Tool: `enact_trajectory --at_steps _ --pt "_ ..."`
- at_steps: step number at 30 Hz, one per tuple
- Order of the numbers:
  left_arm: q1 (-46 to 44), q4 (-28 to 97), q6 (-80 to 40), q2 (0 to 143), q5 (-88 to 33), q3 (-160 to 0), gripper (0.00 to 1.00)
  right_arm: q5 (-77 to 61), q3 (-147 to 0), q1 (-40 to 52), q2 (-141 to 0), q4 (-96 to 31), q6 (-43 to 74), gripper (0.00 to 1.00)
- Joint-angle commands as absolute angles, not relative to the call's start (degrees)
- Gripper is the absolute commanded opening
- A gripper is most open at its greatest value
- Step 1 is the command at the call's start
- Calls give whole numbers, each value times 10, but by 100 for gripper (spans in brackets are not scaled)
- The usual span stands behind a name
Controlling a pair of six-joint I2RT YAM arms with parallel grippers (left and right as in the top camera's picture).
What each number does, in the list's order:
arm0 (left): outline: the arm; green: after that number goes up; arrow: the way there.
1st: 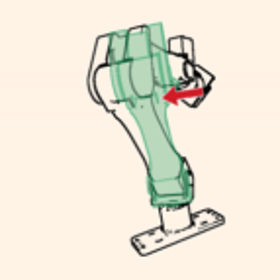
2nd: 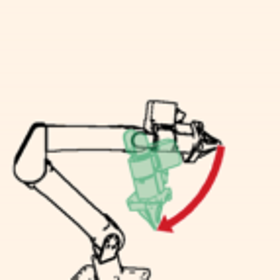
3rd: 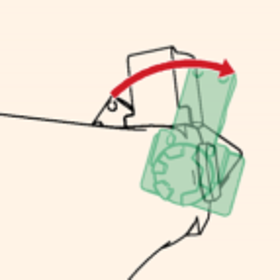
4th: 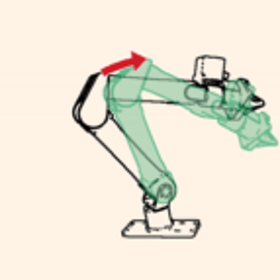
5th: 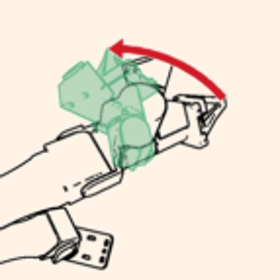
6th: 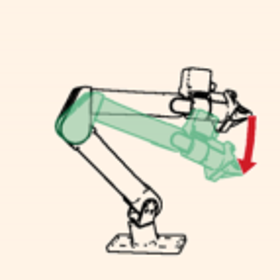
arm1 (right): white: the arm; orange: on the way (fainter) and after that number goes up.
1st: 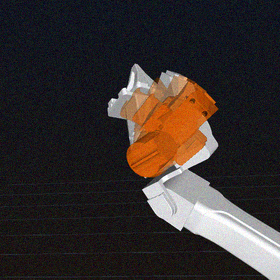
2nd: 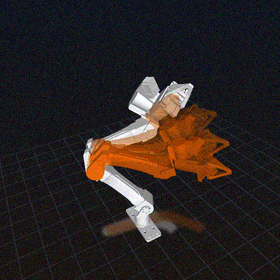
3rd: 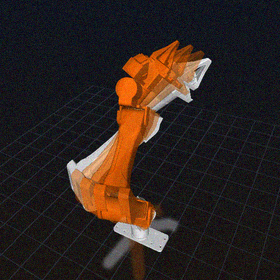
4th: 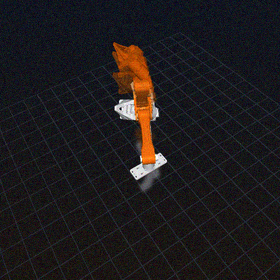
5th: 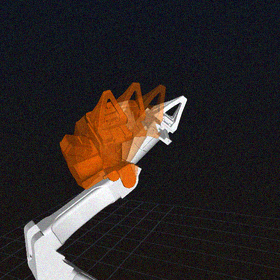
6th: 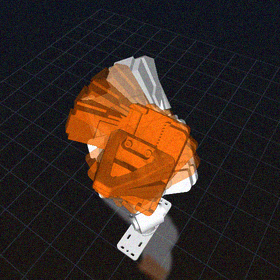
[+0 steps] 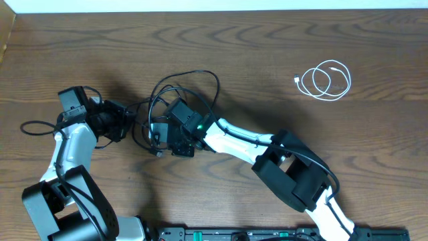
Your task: Untangle cables
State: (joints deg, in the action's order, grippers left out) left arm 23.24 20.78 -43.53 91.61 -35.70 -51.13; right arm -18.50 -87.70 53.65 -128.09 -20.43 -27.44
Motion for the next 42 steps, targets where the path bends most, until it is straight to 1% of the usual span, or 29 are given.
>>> enact_trajectory --at_steps 1,4,7,11,15,19,22,25,27,31,34,37,42 --pt "238 209 -438 915 -340 -507 7 -166 -884 518 -1297 -282 -235 10" --pt "243 209 -438 915 -338 -507 8 -167 -923 497 -1297 -392 -230 9" --pt "244 209 -438 915 -338 -507 8 -166 -950 477 -1297 -462 -198 7" --pt "245 209 -437 915 -338 -507 8 -166 -955 448 -1297 -487 -137 3" --pt "245 209 -432 915 -343 -507 8 -166 -955 413 -1297 -518 -93 2" --pt "244 189 -379 915 -413 -507 8 -163 -955 373 -1297 -539 -58 1" --pt "244 166 -318 915 -476 -507 8 -122 -955 346 -1297 -564 -40 1" --pt "244 159 -297 915 -488 -507 8 -53 -955 321 -1297 -591 -37 2" --pt "244 157 -284 915 -478 -507 8 -13 -955 307 -1298 -601 -32 2" --pt "244 167 -285 915 -414 -507 8 36 -955 280 -1298 -589 -32 2" --pt "244 177 -286 915 -397 -507 8 15 -955 272 -1298 -567 -32 2" --pt "244 177 -288 915 -398 -507 8 -32 -955 274 -1298 -559 -33 5" --pt "244 177 -287 915 -398 -507 8 -43 -955 281 -1298 -534 -33 7"
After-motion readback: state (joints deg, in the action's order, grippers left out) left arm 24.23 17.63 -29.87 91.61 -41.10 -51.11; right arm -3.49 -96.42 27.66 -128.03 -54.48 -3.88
